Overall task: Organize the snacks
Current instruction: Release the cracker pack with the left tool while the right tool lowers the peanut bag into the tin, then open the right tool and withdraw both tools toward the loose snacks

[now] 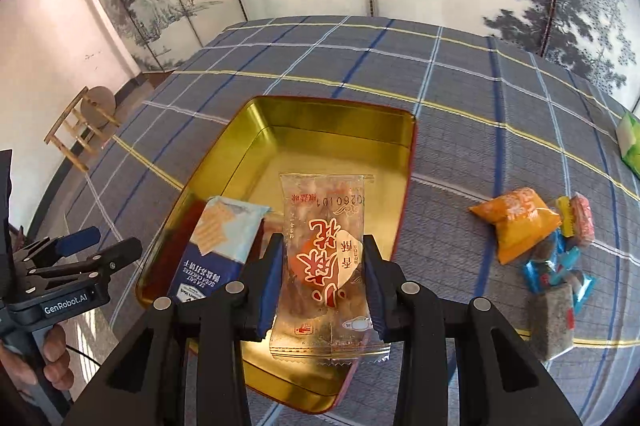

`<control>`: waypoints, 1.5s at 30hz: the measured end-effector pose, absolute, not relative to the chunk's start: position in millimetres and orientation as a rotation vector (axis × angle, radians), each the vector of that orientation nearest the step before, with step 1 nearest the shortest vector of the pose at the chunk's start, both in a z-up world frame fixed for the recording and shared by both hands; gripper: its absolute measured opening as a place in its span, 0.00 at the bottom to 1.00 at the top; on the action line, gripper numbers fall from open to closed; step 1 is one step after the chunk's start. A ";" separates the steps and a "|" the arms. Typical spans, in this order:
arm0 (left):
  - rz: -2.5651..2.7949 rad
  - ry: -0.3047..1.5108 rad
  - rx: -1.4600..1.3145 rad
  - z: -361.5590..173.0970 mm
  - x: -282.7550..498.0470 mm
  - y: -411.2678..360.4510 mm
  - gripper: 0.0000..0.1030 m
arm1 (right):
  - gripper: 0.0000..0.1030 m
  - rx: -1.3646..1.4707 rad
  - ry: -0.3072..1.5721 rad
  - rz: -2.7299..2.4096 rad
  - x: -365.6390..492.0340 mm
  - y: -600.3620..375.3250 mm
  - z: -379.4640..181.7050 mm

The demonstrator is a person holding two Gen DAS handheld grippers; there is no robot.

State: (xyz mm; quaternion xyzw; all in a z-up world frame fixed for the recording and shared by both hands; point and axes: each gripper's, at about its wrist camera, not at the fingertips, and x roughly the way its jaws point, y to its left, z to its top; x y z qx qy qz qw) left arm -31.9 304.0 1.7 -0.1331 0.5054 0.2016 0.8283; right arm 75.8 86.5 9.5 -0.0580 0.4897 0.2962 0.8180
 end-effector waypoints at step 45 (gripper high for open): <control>0.356 1.069 -0.188 20.5 -22.5 250.4 0.77 | 0.56 -0.162 0.958 0.378 132.0 -76.6 23.1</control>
